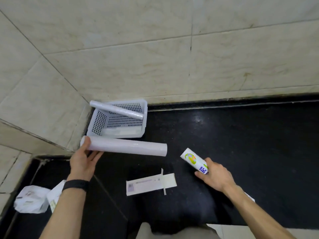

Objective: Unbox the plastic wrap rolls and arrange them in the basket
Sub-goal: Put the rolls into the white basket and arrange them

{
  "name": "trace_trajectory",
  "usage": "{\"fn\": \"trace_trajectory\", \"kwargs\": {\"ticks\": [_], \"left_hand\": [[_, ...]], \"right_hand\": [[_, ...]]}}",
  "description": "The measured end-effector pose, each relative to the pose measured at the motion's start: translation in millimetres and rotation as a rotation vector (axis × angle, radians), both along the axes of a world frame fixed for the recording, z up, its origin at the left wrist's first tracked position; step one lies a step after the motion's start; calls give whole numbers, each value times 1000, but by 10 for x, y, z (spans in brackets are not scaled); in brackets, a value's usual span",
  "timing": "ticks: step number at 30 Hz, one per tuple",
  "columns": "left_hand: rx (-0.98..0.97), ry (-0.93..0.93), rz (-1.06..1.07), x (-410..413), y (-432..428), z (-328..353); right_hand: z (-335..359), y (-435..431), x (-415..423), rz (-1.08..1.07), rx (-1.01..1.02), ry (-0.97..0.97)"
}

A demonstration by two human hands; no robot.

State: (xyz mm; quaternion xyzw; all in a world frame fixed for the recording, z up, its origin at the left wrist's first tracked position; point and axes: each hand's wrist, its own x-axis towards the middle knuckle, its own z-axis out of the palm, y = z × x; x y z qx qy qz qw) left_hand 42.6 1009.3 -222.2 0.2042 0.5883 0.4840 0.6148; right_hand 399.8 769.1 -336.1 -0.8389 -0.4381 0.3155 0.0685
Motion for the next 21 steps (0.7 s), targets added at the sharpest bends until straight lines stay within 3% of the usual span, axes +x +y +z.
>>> {"fn": "trace_trajectory", "kwargs": {"ticks": [7,13,15,19,21], "left_hand": [[-62,-12,5,34,-226,-103],[-102,-22,-29,118,-359,-223],[-112,-31,-31,133,-395,-256],[-87,7,-48,163,-430,-295],[-81,32,-52,190,-430,-302]], "right_hand": [[-223,72,-38,-50,-39,-103],[-322,129,-77,20,-81,-70],[-290,123,-108,-11,-17,-54],[-41,196,-190,-172,296,138],[147,291,-266,-143,364,183]]}}
